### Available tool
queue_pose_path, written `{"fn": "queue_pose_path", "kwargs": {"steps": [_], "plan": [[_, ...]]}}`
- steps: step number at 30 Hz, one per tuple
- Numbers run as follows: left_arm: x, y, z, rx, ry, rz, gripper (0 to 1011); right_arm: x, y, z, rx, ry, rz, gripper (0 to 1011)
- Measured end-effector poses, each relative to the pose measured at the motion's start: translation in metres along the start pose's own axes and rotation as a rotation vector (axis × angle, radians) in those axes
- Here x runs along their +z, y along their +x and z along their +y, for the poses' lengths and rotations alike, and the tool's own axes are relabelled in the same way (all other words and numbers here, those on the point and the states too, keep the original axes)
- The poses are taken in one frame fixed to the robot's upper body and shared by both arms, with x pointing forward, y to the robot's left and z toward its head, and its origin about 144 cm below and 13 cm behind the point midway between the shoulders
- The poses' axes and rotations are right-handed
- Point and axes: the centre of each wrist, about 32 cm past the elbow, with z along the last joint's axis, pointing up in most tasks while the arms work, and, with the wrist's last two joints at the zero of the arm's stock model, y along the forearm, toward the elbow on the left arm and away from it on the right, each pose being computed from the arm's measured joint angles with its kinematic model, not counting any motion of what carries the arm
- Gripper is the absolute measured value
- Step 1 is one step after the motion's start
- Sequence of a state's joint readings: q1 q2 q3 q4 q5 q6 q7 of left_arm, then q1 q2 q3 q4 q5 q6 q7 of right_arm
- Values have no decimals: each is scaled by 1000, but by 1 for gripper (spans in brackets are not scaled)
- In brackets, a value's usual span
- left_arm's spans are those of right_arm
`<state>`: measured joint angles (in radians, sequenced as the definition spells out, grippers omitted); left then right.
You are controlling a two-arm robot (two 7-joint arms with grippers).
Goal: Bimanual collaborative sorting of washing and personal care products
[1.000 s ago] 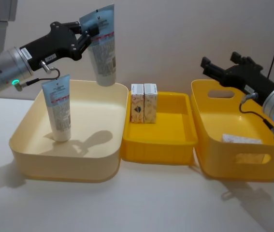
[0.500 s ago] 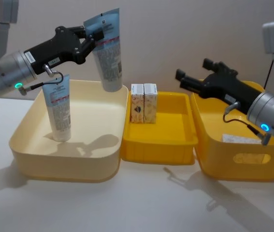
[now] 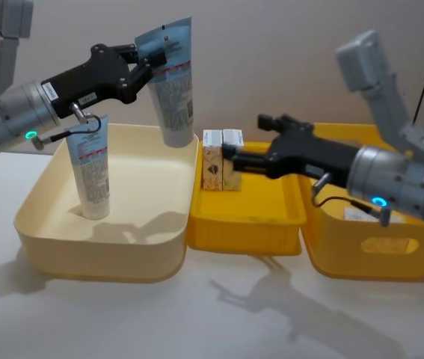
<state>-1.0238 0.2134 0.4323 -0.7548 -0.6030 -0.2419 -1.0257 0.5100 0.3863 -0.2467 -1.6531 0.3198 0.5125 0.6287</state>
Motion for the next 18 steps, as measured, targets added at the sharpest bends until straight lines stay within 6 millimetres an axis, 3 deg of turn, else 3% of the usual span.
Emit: {"fn": "queue_pose_path", "kwargs": {"steps": [9, 18], "plan": [[1, -4, 0, -17, 7, 3, 88, 13, -9, 22, 67, -90, -73, 1001], [0, -7, 1, -21, 11, 9, 89, 17, -19, 36, 26, -109, -121, 1001]]}}
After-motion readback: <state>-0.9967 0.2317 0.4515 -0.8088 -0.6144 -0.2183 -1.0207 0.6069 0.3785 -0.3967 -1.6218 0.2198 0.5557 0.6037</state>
